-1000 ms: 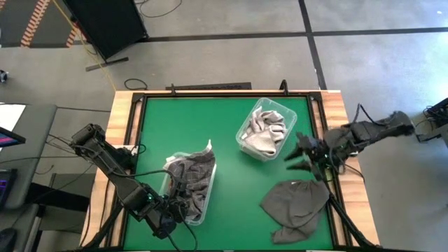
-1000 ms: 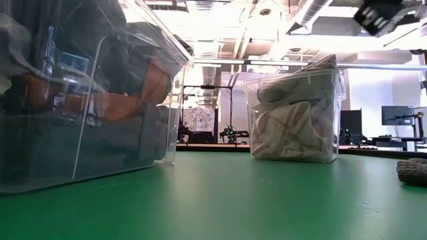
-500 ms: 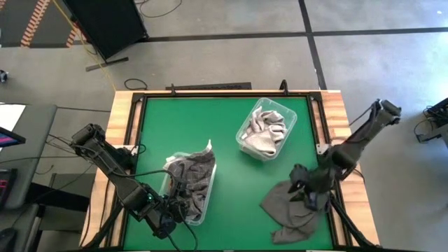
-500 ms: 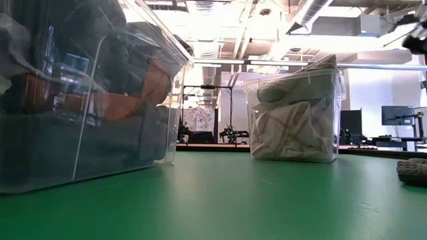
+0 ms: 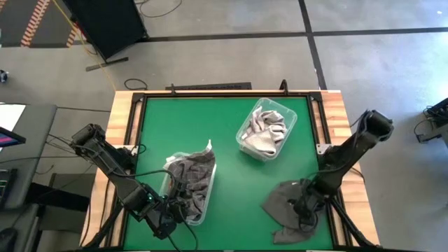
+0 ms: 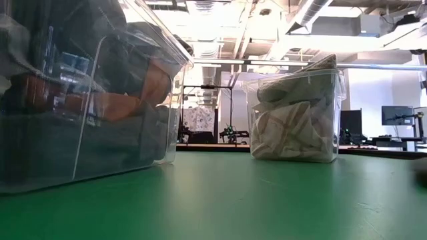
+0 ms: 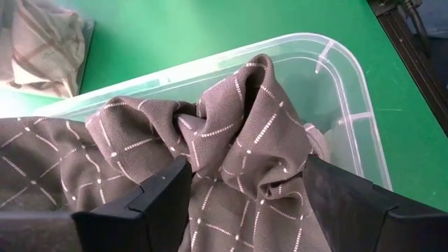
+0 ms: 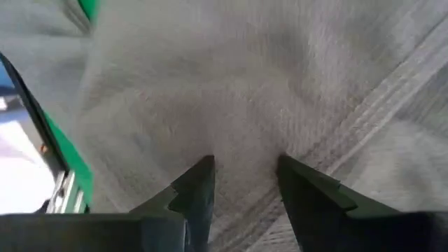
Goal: Sort towels by color in basket
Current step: Put the black towel into the bottom transparent bin
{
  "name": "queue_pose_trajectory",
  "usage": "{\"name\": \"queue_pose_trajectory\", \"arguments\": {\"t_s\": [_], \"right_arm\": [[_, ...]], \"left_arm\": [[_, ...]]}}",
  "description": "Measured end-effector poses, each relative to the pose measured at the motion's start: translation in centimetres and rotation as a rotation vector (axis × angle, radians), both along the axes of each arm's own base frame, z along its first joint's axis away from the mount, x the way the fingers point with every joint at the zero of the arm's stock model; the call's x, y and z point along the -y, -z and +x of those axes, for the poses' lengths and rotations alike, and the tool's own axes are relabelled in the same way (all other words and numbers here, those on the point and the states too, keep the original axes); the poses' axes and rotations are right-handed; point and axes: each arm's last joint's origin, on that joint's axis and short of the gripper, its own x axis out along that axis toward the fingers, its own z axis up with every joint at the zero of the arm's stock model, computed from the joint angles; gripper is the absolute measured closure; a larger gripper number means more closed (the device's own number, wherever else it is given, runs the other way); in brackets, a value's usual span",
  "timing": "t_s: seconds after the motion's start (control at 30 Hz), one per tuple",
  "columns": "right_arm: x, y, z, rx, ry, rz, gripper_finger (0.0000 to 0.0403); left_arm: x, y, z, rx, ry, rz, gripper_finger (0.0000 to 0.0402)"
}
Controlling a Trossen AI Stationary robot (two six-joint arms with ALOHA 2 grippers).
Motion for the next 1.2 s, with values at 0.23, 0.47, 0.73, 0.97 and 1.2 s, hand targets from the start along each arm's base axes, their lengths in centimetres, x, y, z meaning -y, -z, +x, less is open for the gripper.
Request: {"name": "queue_pose_trajectory", "arguments": {"t_s": [0.23,0.47,0.73,0.97,1.2], "right_arm": [[-1.4,0.4,-1.0,0.003,0.016,-0.005,0.0214],[-2.0,3.6,-0.6,-0.030,-0.062,-0.098,0.0214],[-0.9,3.9,1.5,-0.026,-0.121,-0.105,0.0298],[-0.1,2.5,4.1,0.186,-0.232,-0.113,0.0384],[1.2,-0.3,7.8,0.371,-0.354,-0.192,0.0389]], "left_arm": [[0.1,0.0,0.1,0.008,-0.001,-0.009,0.0138],[0.1,-0.1,0.1,0.016,-0.001,-0.017,0.0138],[0.1,-0.1,0.1,0.016,0.001,-0.015,0.0138],[0.1,-0.1,0.1,0.015,0.007,-0.010,0.0138],[0.1,-0.1,0.1,0.015,0.013,-0.005,0.0138]]}}
